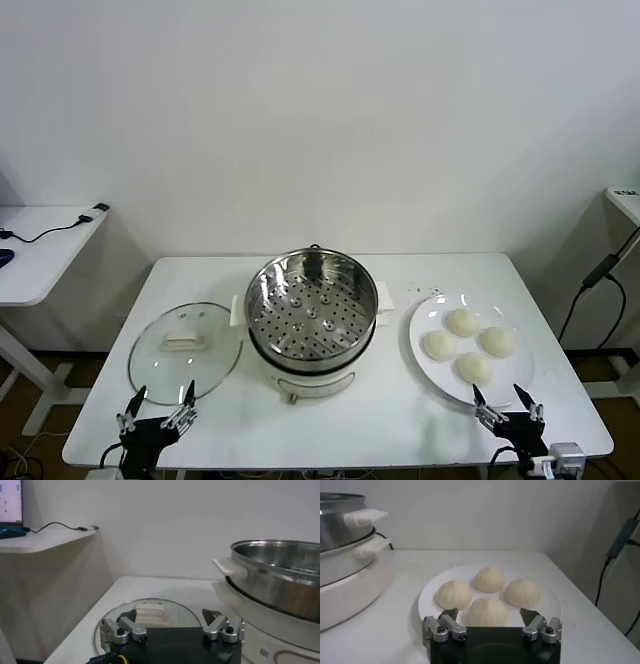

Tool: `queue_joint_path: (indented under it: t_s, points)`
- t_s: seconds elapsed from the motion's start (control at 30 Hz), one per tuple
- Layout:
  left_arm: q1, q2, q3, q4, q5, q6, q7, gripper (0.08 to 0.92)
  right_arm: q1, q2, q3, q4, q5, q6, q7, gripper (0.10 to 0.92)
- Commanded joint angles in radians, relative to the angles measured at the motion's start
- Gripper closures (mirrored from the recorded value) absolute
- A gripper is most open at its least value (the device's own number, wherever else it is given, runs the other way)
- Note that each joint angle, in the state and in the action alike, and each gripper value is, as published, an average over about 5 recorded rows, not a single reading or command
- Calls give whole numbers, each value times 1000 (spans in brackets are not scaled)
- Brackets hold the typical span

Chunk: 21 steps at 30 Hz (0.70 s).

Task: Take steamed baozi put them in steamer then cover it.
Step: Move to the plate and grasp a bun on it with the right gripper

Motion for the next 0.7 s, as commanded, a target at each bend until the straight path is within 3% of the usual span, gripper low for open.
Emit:
queue_joint_path:
  t_s: [0.03,0.23,0.4,0.57,0.7]
  points:
    - [-1,5,1,-7,1,2,1,177,240,-166,10,-55,-45,-101,-56,203]
    - [-1,10,3,-13,-1,-4,0,177,713,-476,-269,-331,-107,-149,-246,203]
    - [-2,9,4,-22,-3,-5,1,177,1182,-661,-741,-513,-188,-100,-599,203]
    - [-6,6,0,-25,-3,-2,1,177,1640,-702,-1198,-652,-312,107,-1066,203]
    - [-9,5,0,-22,-2,-1,2,177,1965,-654,-1523,-775,-343,229,-1236,203]
